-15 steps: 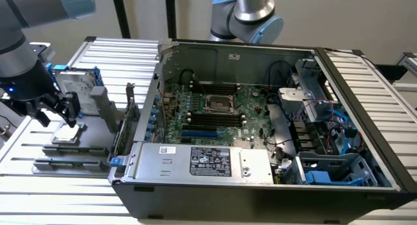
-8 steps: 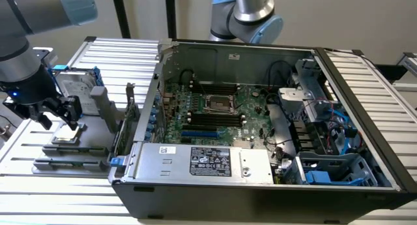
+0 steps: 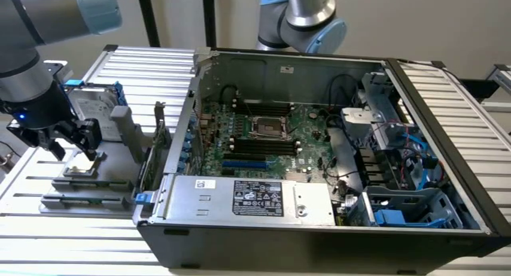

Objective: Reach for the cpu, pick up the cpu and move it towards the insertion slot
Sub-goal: 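Pick up the cpu and move it towards the insertion slot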

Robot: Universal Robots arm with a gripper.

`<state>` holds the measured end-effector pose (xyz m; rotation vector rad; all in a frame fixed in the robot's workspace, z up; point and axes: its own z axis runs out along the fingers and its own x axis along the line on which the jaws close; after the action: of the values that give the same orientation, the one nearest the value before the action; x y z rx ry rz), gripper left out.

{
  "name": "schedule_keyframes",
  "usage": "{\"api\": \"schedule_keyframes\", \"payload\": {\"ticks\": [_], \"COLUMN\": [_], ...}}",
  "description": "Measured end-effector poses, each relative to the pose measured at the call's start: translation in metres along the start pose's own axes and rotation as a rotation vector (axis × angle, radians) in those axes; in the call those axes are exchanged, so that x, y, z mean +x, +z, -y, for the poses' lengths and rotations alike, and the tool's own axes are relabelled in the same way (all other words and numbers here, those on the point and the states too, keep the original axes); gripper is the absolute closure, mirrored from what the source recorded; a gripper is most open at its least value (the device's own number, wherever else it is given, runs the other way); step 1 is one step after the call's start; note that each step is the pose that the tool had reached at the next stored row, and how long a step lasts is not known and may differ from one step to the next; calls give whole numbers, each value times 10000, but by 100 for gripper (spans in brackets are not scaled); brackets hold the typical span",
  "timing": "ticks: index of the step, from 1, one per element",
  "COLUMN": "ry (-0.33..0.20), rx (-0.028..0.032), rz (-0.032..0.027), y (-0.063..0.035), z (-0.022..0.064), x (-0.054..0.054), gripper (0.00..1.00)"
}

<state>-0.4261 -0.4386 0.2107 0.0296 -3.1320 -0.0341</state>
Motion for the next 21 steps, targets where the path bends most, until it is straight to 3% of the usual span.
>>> {"api": "schedule_keyframes", "payload": {"ticks": [10, 12, 13, 21], "ry": [2, 2, 2, 2], "rx": [29, 33, 36, 88], "rz": [1, 1, 0, -1], "y": [45, 56, 62, 111], "z": [-10, -14, -16, -51], "x": [0, 0, 0, 15], "gripper": [35, 33, 27, 27]}}
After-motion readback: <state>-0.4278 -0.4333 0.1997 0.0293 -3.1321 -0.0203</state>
